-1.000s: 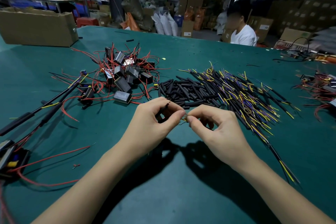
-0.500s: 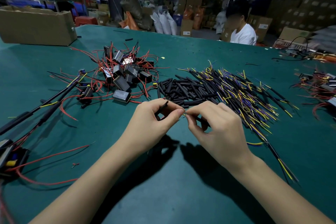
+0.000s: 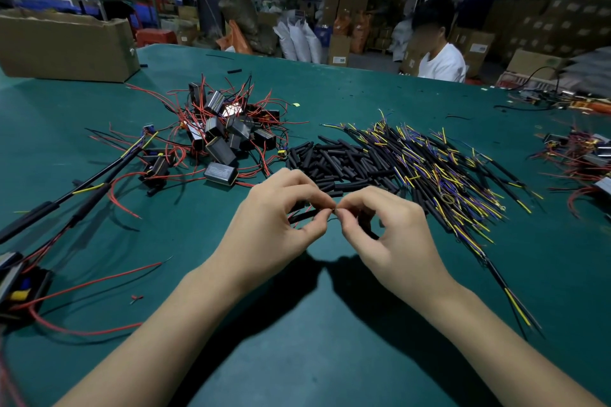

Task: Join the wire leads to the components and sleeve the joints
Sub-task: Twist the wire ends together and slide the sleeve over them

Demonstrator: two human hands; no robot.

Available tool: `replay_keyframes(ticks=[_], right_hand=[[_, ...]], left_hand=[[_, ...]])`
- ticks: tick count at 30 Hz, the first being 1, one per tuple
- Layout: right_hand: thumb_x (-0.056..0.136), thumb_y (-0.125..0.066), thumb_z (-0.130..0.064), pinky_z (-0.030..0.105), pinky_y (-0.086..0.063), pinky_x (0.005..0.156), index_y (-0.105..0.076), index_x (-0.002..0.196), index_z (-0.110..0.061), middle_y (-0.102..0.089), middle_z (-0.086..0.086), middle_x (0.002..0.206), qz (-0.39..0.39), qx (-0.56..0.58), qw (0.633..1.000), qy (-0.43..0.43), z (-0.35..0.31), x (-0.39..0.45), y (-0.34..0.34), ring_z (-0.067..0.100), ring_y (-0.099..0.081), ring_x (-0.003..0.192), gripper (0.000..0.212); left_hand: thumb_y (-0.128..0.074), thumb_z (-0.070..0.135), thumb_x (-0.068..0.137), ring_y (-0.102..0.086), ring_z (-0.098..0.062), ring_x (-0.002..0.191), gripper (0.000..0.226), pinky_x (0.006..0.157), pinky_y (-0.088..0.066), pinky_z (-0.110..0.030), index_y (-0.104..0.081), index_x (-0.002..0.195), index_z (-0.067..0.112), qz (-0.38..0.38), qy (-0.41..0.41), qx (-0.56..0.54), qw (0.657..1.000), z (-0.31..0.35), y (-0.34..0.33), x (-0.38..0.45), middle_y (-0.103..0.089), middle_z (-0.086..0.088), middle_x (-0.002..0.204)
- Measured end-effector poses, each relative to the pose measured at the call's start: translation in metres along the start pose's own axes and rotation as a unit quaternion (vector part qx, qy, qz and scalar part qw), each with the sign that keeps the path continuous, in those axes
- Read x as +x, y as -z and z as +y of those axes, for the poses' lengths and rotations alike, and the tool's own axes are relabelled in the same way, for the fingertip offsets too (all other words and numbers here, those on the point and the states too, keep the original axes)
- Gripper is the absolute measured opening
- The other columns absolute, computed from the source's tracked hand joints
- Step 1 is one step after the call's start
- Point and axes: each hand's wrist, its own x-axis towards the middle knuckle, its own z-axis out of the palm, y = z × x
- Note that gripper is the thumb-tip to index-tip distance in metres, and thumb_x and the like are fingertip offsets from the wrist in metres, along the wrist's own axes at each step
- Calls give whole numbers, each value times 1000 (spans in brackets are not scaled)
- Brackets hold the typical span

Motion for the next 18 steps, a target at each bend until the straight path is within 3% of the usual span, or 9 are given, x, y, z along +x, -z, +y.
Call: replay_keyframes(ticks=[2, 5, 6, 9, 13, 15, 18], right_hand=[[88, -61, -16, 21, -42, 59, -65, 78, -22, -61, -12, 70, -9, 72, 996, -60, -1, 2, 0, 6, -53, 63, 12], [91, -60, -13, 38, -41, 60, -64, 75, -24, -61, -4, 69, -47, 127, 982, -131, -1, 4, 0, 26, -51, 63, 20], [92, -59, -12, 39, -43, 62, -65, 75, -22, -61, -4, 68, -61, 147, 976, -148, 0, 6, 1, 24, -51, 64, 20], [94, -55, -8, 17, -40, 57, -65, 77, -15, -59, -8, 61, -105, 232, 947, -195, 0, 9, 3, 5, -49, 57, 21], [95, -54, -14, 17, -32, 52, -66, 77, -16, -53, 2, 64, -150, 344, 886, -274, 2, 11, 5, 11, -40, 60, 22], [94, -54, -14, 18, -32, 52, -66, 78, -15, -54, 1, 63, -132, 339, 887, -284, 2, 10, 6, 10, -42, 59, 20], [93, -57, -7, 14, -37, 54, -65, 81, -8, -58, -7, 59, -77, 304, 921, -230, -2, 7, 4, 3, -47, 54, 15]], left_hand=[[-73, 10, 77, -60, -18, 78, 8, 70, -49, -32, -76, 84, 12, 10, -37, 23, 999, -1, 0, 0, -65, 1, 82], [-71, 11, 78, -60, -19, 79, 9, 69, -50, -39, -76, 85, 12, 13, -71, 39, 997, -3, 2, 1, -65, 1, 84], [-71, 10, 78, -59, -21, 79, 9, 68, -50, -41, -76, 85, 11, 10, -85, 45, 995, -3, 2, 1, -65, 0, 84], [-70, 4, 77, -58, -27, 74, 5, 63, -48, -43, -73, 81, 4, 14, -143, 84, 986, -1, 3, 3, -63, -6, 80], [-66, -2, 77, -57, -28, 68, 2, 59, -48, -38, -68, 76, -1, 11, -199, 133, 971, 2, 1, 5, -60, -11, 78], [-66, -2, 81, -59, -23, 72, 5, 65, -50, -31, -70, 84, 1, -4, -160, 82, 984, 2, 0, 4, -61, -9, 82], [-70, 9, 83, -56, -10, 69, 5, 65, -45, -21, -71, 88, 7, 7, -52, -25, 998, 2, 0, 0, -61, -3, 78]])
